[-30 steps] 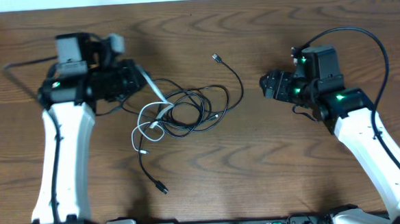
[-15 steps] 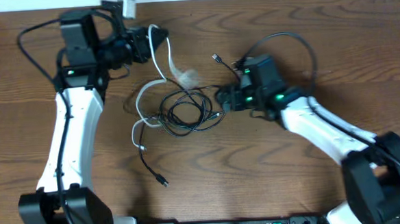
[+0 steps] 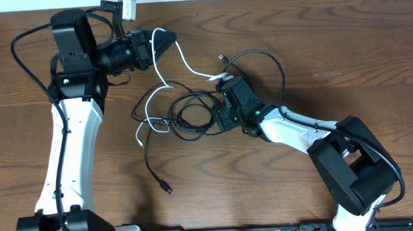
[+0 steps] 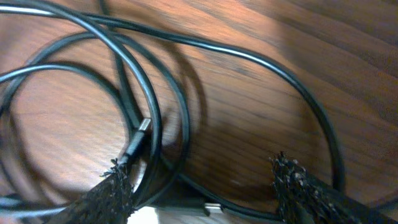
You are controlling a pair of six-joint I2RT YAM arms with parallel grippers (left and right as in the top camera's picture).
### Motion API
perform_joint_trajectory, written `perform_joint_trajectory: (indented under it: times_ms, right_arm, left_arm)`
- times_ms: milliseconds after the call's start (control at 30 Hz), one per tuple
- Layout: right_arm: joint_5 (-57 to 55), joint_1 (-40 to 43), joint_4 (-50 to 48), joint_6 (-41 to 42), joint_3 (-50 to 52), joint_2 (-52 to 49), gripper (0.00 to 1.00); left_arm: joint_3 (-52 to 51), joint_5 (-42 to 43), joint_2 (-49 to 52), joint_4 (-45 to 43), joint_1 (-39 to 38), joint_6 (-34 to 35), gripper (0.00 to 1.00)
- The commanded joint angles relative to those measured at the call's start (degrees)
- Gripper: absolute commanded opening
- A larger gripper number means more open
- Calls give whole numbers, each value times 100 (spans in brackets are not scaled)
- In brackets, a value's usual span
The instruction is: Untangle cables
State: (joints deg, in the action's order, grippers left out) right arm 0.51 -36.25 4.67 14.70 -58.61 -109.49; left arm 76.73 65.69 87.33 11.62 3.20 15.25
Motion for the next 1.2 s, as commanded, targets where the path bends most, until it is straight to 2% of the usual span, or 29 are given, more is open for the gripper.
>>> perform_joint_trajectory:
  times_ms: [0, 100, 200, 367, 467, 600, 800, 867, 967, 1100, 1167]
  right_arm:
    - [-1316, 175, 407, 111, -24, 98, 69]
    - [-2551, 391, 1108, 114, -24, 245, 69]
    - [-3211, 717, 1742, 114, -24, 328, 69]
    - [-3174, 1394, 2275, 251, -24, 348, 69]
    - [-3021, 1762, 2347, 326, -24, 396, 71]
    - [-2446, 2100, 2345, 326, -24, 673, 74]
    - [-2269, 2282, 2299, 42, -24, 1432, 82]
    - [-2243, 2319, 2269, 57, -24, 1711, 83]
    - [-1589, 2319, 2258, 68, -24, 2074, 84]
    - [317, 2306, 2262, 66, -22, 2409, 87]
    - [1488, 2271, 2271, 66, -22, 2428, 88]
  left_arm:
    - [52, 118, -44, 107, 184, 50, 8]
    - [52, 116, -44, 310, 348, 50, 8]
    - [52, 114, -44, 398, 474, 50, 8]
    - [50, -133, -44, 533, 511, 48, 8]
    - [50, -859, -44, 885, 509, 28, 8]
    - [50, -2575, -44, 1703, 507, 35, 8]
    - [50, -4026, -44, 2677, 509, 70, 8]
    - [50, -4570, -44, 2830, 509, 284, 8]
    - [50, -4878, -44, 2876, 509, 682, 8]
    - [50, -4837, -44, 2835, 507, 1169, 8]
    - [50, -4765, -44, 2837, 507, 1187, 8]
